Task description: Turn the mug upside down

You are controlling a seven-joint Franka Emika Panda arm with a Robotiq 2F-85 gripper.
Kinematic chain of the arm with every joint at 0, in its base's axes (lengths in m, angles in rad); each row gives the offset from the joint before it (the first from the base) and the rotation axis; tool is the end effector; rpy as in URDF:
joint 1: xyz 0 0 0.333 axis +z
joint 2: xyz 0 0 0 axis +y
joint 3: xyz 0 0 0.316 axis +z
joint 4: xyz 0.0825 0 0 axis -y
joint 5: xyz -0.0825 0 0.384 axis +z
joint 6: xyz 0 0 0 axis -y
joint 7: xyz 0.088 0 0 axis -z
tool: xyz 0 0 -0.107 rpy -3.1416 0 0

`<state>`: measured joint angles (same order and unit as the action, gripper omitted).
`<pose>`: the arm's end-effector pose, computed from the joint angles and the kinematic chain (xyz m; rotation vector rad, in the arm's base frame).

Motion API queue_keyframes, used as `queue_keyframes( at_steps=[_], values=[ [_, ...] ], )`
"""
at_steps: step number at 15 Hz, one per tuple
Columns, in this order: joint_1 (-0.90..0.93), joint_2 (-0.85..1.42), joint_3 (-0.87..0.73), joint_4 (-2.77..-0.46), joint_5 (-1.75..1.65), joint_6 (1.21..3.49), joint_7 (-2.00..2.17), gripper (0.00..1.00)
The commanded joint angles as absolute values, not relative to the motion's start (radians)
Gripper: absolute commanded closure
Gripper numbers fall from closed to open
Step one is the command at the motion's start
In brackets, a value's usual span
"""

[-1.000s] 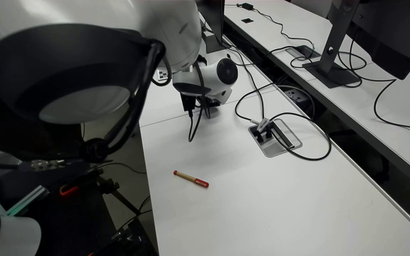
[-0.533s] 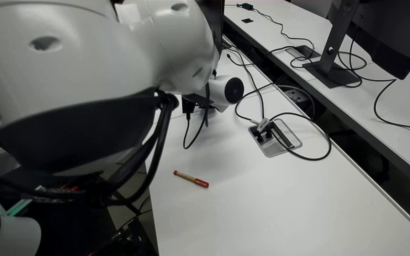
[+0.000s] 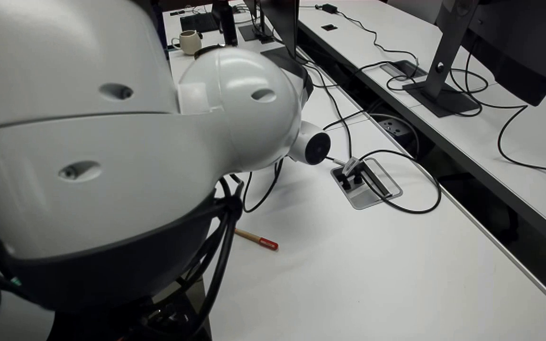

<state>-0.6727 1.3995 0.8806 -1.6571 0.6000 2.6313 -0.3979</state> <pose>0.6285 0.0892 0.0036 -1.9110 0.5106 0.0753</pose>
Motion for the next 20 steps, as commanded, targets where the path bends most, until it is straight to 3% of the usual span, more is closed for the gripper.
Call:
queue_keyframes(
  at_steps=[1, 20],
  values=[
    [-0.686, 1.423, 0.887, -1.636, 0.601, 2.566, -0.449, 0.96],
    [-0.672, 1.417, 0.848, -1.621, 0.616, 2.534, -0.492, 0.96]
  ],
)
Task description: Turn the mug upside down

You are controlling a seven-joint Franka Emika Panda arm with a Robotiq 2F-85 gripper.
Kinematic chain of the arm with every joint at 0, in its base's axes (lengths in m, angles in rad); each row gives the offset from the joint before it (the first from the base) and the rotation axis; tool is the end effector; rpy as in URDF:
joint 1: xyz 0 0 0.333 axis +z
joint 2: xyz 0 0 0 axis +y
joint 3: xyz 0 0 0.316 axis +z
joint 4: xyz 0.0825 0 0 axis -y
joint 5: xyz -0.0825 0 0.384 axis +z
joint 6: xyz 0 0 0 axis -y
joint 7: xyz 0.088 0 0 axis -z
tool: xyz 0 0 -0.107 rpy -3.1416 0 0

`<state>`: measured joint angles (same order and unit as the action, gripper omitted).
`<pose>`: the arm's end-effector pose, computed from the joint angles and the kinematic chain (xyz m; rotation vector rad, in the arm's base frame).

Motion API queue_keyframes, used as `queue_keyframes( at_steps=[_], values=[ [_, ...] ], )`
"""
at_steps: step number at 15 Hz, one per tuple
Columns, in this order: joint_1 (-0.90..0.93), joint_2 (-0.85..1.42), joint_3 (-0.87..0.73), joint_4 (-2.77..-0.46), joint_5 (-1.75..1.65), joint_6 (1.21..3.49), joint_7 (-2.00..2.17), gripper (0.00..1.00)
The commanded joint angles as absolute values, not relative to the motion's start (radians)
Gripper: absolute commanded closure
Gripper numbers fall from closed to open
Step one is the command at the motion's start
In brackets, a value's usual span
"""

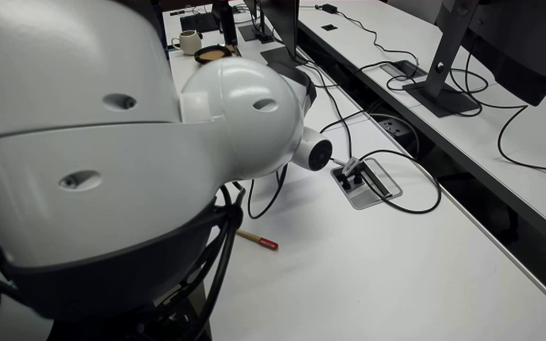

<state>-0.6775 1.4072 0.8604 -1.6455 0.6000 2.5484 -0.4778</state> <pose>0.6225 0.0864 -0.0047 -1.8953 0.4078 0.0824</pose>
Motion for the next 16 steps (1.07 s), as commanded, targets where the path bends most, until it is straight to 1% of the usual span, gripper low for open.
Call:
queue_keyframes(
  at_steps=[1, 3, 6, 16],
  values=[
    [-0.676, 1.419, 0.849, -1.621, 0.616, 2.528, -0.494, 0.96],
    [-0.715, 1.453, 0.873, -1.612, 0.627, 2.463, -0.524, 0.96],
    [-0.726, 1.475, 0.864, -1.595, 0.649, 2.415, -0.531, 0.96],
    [-0.709, 1.459, 0.818, -1.575, 0.718, 2.331, -0.577, 0.96]
  ],
)
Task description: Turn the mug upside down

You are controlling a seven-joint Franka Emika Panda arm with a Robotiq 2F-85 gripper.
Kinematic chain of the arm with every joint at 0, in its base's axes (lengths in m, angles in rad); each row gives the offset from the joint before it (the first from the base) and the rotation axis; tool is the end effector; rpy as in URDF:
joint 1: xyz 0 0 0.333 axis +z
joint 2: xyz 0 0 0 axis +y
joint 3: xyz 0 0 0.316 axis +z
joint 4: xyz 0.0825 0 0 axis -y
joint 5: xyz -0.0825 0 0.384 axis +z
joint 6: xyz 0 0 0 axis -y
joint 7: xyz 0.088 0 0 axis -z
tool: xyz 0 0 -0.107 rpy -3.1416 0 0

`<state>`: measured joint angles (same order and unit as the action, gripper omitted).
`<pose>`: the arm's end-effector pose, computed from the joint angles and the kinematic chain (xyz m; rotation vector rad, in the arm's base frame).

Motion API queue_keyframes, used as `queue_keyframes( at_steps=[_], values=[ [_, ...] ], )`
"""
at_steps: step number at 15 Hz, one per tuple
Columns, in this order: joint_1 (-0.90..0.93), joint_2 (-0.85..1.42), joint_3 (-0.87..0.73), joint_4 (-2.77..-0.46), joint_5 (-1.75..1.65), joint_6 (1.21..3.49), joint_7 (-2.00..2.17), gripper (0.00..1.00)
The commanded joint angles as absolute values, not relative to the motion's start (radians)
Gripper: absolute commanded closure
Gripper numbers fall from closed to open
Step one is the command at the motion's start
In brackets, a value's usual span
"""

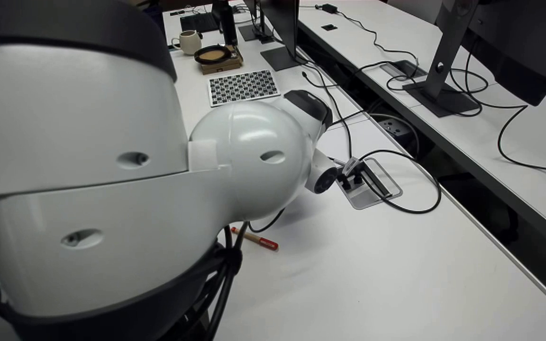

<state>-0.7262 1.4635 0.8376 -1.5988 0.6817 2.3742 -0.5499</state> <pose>0.6134 0.0641 -0.0253 -1.7318 0.4091 0.1305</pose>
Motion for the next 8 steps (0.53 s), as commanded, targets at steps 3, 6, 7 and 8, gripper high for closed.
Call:
queue_keyframes(
  at_steps=[3, 6, 7, 8],
  values=[
    [-0.702, 1.455, 0.809, -1.572, 0.731, 2.322, -0.582, 0.96],
    [-0.692, 1.450, 0.798, -1.567, 0.745, 2.310, -0.586, 0.96],
    [-0.686, 1.446, 0.792, -1.565, 0.750, 2.311, -0.586, 0.60],
    [-0.679, 1.446, 0.786, -1.560, 0.753, 2.304, -0.588, 0.57]
  ],
)
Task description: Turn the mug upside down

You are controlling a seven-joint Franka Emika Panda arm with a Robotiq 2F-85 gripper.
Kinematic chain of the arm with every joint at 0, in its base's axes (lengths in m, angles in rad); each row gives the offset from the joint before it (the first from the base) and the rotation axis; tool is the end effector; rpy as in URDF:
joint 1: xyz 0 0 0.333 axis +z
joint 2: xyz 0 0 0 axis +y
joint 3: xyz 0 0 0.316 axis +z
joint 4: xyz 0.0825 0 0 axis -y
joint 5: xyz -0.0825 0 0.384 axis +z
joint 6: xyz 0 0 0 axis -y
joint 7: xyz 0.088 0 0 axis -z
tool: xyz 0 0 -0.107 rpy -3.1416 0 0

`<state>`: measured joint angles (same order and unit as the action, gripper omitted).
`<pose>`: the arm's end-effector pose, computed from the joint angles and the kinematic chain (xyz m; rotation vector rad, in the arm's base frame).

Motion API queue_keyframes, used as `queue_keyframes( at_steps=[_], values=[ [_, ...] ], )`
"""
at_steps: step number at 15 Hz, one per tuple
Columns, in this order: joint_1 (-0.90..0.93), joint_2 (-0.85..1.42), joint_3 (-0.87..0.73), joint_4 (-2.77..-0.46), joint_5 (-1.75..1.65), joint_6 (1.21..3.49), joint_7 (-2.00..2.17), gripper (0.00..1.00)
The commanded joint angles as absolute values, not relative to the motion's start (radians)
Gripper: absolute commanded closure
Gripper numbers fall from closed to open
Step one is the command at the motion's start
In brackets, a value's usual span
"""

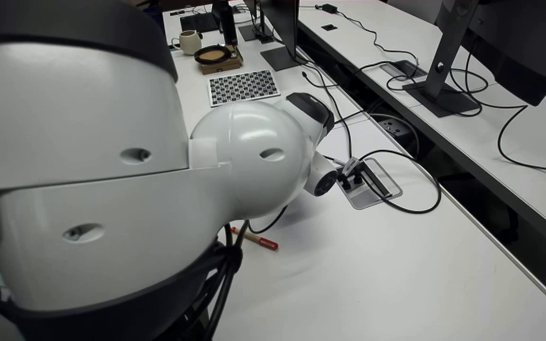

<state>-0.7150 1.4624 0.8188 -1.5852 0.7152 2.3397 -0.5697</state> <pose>0.6121 0.0631 -0.0294 -1.7107 0.4065 0.1381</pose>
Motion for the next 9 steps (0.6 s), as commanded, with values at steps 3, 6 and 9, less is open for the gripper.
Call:
queue_keyframes(
  at_steps=[3, 6, 9],
  values=[
    [-0.662, 1.440, 0.765, -1.555, 0.762, 2.303, -0.592, 0.36],
    [-0.643, 1.433, 0.747, -1.548, 0.773, 2.302, -0.594, 0.14],
    [-0.628, 1.425, 0.732, -1.541, 0.787, 2.300, -0.594, 0.00]
  ],
)
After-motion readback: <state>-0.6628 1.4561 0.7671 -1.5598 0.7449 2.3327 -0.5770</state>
